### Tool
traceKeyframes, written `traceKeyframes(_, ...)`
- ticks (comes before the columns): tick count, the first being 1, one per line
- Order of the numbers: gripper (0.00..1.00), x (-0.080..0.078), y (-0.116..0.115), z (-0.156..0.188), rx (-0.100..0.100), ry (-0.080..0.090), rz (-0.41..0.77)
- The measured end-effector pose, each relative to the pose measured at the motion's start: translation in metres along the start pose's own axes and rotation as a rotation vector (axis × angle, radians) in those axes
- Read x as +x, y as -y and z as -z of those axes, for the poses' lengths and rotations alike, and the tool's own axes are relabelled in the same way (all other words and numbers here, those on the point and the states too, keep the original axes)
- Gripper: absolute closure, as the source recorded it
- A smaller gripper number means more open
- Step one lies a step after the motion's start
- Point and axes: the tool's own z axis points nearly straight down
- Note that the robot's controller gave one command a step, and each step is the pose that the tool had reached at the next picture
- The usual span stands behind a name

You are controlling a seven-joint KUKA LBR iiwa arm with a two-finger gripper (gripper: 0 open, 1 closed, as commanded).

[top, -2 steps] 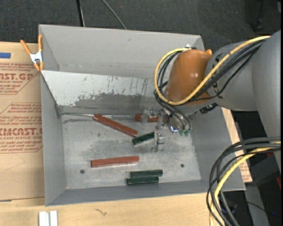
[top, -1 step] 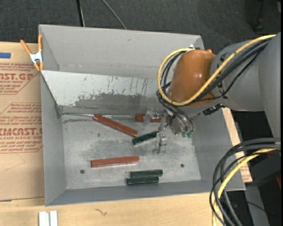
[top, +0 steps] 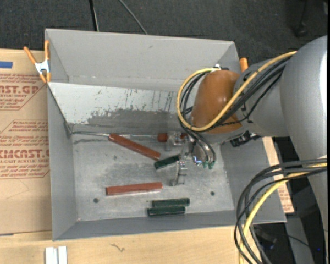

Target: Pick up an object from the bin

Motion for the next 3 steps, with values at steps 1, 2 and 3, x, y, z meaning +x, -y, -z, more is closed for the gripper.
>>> traceKeyframes(1,0.0,0.0,0.0,0.0,0.001,0.002,0.0)
traceKeyframes(2,1.0,-0.001,-0.001,0.001,0.001,0.003,0.001)
traceKeyframes(3,1.0,-0.002,-0.001,0.041,0.001,0.008,0.001)
